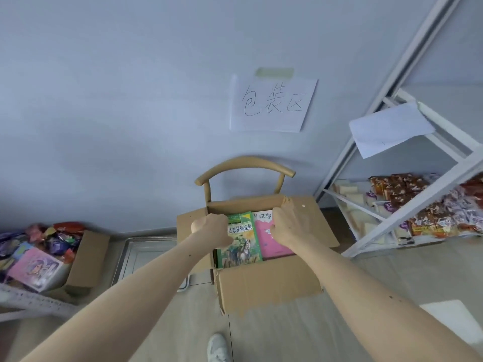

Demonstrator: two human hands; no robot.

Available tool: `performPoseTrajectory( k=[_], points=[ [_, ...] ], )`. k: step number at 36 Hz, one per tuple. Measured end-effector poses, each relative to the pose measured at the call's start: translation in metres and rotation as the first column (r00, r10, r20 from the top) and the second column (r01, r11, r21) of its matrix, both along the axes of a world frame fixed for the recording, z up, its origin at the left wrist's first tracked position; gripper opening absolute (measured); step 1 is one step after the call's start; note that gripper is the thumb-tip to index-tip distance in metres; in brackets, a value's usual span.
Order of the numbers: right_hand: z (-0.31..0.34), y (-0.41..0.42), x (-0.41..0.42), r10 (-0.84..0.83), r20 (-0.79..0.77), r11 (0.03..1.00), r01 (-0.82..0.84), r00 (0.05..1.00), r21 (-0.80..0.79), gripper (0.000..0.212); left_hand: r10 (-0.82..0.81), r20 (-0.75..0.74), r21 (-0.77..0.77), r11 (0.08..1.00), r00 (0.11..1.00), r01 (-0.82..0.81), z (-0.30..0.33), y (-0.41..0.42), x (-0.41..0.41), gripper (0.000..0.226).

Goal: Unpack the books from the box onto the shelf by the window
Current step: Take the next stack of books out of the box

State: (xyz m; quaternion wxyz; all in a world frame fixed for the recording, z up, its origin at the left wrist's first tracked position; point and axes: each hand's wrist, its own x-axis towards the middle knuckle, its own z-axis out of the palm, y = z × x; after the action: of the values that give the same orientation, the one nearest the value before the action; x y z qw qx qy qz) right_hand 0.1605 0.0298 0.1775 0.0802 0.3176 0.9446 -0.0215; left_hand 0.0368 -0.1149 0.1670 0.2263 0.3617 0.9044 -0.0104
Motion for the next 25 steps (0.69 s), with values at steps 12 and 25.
performPoseTrajectory(
  k=[12, 25],
  points=[
    [-0.099, 0.092, -0.117, 0.096, 0.160, 0.989, -0.076, 0.982, -0.126, 0.019, 0.091, 0.189, -0.068, 0.995, 0.978, -0.079, -0.107, 0.073, -0.085, 0.023],
    [-0.235, 0.137, -0.178, 0.380, 0.218, 0.916, -0.333, 0.899, -0.224, 0.027, 0.335, 0.213, -0.272, 0.923, 0.918, -0.273, -0.235, 0.099, -0.080, 0.039]
  ],
)
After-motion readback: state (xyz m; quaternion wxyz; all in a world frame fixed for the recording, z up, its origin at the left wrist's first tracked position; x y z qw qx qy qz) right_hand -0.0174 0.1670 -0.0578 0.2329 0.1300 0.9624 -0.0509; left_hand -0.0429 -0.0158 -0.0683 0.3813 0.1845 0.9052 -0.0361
